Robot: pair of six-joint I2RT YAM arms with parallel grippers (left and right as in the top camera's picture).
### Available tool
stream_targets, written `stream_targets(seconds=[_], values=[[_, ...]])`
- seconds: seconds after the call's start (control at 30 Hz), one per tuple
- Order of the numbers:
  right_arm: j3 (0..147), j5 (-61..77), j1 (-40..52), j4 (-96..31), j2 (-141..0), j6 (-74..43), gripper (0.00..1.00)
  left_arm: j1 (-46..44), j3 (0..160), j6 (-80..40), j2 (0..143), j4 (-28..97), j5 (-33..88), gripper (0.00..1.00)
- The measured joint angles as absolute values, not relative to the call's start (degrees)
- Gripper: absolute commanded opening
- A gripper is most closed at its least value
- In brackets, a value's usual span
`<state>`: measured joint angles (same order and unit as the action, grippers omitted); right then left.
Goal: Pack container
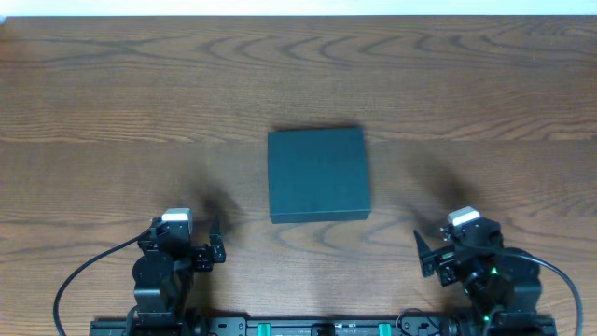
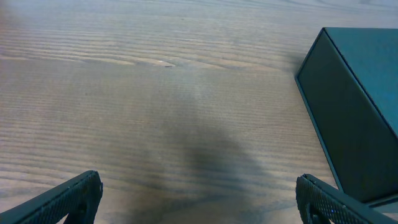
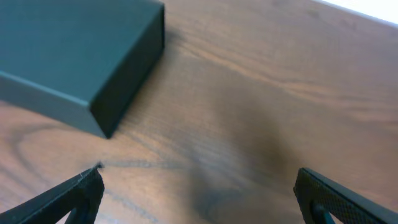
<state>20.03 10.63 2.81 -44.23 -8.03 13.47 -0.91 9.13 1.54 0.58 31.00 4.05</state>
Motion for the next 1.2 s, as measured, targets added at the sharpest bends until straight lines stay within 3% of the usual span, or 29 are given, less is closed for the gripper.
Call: stream_targets(seconds=[0.43, 1.2], values=[[9.2, 7.6, 2.7, -34.9, -1.8, -0.9, 0.99, -0.9, 9.1, 1.5, 0.6, 31.0, 4.1, 0.99], [9.3, 5.5, 2.7, -37.7, -0.9, -3.5, 0.99, -0.9, 9.1, 1.5, 0.6, 31.0, 4.1, 0.99]])
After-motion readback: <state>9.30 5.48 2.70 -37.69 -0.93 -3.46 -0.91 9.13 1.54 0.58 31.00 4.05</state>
